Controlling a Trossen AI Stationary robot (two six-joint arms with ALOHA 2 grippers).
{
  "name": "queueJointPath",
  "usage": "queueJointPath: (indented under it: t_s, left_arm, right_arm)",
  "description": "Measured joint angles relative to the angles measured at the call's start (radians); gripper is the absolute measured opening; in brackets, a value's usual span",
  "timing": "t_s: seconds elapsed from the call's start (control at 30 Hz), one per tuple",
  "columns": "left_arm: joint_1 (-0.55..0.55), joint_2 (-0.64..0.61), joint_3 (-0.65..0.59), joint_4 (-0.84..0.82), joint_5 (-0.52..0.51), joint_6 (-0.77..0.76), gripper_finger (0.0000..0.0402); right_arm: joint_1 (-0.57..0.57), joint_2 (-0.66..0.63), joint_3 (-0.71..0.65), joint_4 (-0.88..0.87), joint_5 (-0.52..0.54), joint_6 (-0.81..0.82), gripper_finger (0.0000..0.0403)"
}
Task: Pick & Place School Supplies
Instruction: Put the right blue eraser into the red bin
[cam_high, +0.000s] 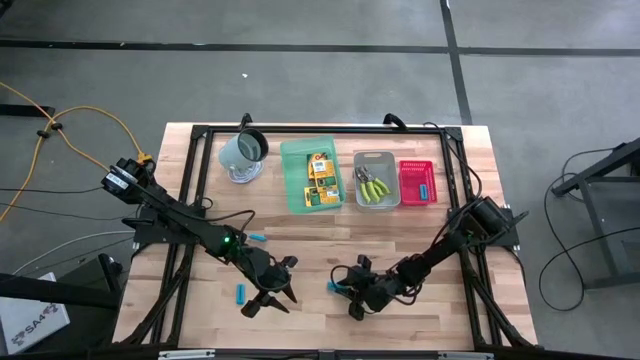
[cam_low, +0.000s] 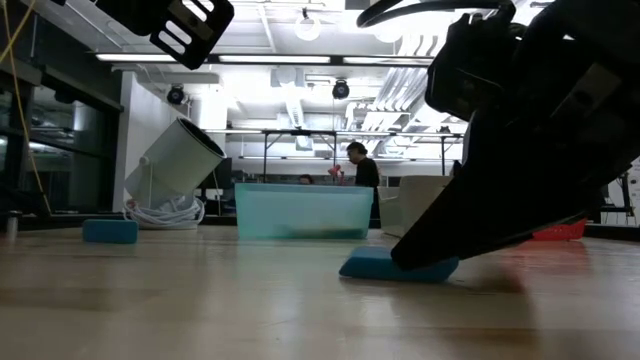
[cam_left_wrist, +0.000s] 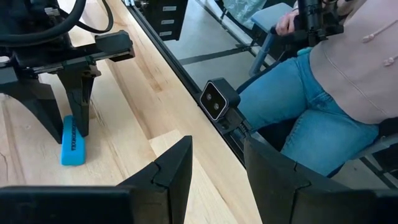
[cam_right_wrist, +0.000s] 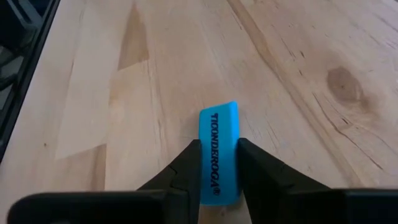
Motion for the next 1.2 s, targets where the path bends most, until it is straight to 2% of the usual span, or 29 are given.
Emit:
queueJointPath:
  t_s: [0.1,0.3,0.7,0.97,1.2]
  left_arm:
    - [0.0,0.0,0.0,0.0,0.0,0.0,0.0142]
    - [0.0,0.0,0.0,0.0,0.0,0.0,0.0142]
    - [0.0,0.0,0.0,0.0,0.001,0.0,0.0142]
    - [0.0,0.0,0.0,0.0,0.001,0.0,0.0142]
    - [0.0,0.0,0.0,0.0,0.001,0.001,0.0142]
  right_arm:
    - [0.001,0.001,0.0,0.013,0.008,-0.013,0.0079]
    - [0.012,0.005,-0.003,0.095,0.017,-0.14,0.0079]
    - [0.029,0.003,-0.002,0.114,0.042,-0.163,0.0026]
    - [0.035,0.003,-0.002,0.112,0.025,-0.16,0.0025]
    - [0.047,0.003,-0.002,0.111,-0.007,-0.178,0.0004]
